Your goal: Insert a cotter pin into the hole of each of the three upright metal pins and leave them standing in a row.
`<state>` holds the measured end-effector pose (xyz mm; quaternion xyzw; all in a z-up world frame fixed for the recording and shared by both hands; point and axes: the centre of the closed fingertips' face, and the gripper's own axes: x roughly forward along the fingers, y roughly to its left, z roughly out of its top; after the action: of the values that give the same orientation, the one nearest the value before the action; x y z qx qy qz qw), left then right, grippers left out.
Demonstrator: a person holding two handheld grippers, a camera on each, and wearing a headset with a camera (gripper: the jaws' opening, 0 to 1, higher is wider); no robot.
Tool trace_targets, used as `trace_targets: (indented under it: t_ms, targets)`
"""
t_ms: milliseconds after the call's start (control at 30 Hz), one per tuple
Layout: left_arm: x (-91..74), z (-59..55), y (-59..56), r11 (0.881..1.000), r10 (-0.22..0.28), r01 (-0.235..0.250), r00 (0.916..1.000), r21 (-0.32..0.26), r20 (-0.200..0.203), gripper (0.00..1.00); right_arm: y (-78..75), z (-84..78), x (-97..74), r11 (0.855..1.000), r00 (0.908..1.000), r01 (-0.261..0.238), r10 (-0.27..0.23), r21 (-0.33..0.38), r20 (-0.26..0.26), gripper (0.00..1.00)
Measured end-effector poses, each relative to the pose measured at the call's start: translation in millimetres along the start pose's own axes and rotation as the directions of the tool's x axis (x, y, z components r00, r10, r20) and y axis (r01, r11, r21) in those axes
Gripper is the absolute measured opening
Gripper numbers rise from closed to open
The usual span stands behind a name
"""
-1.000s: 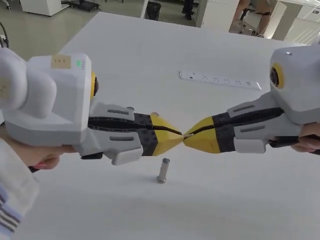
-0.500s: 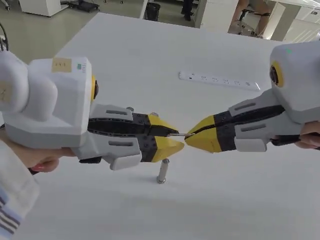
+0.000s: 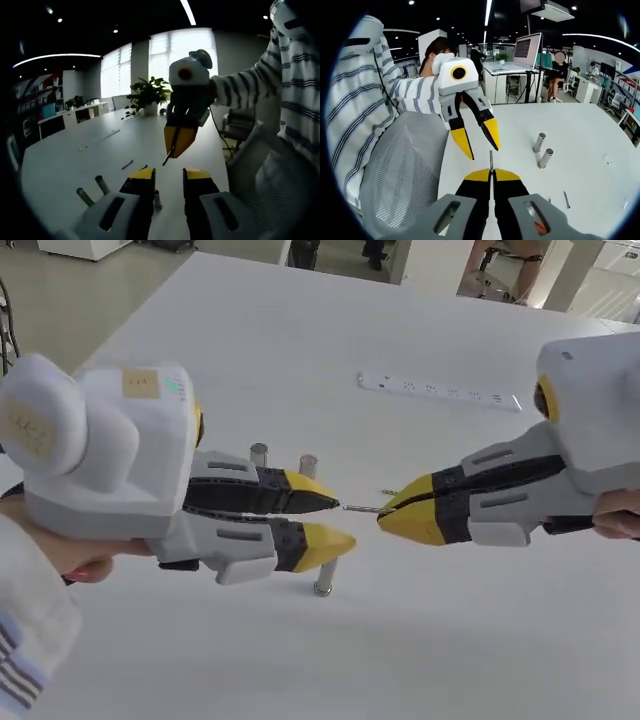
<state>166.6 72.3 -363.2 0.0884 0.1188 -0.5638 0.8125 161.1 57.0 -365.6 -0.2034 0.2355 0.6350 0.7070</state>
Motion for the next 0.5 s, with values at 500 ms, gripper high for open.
trace_targets:
  t_ms: [500]
  targets:
    - [12.3, -28.7, 8.1, 1.0, -0.002, 0.003, 0.9944, 0.007, -0.105, 0.19, -16.3, -37.1, 14.8, 0.998, 0.9933, 0.056, -0.054, 0.023, -0.102, 0.0]
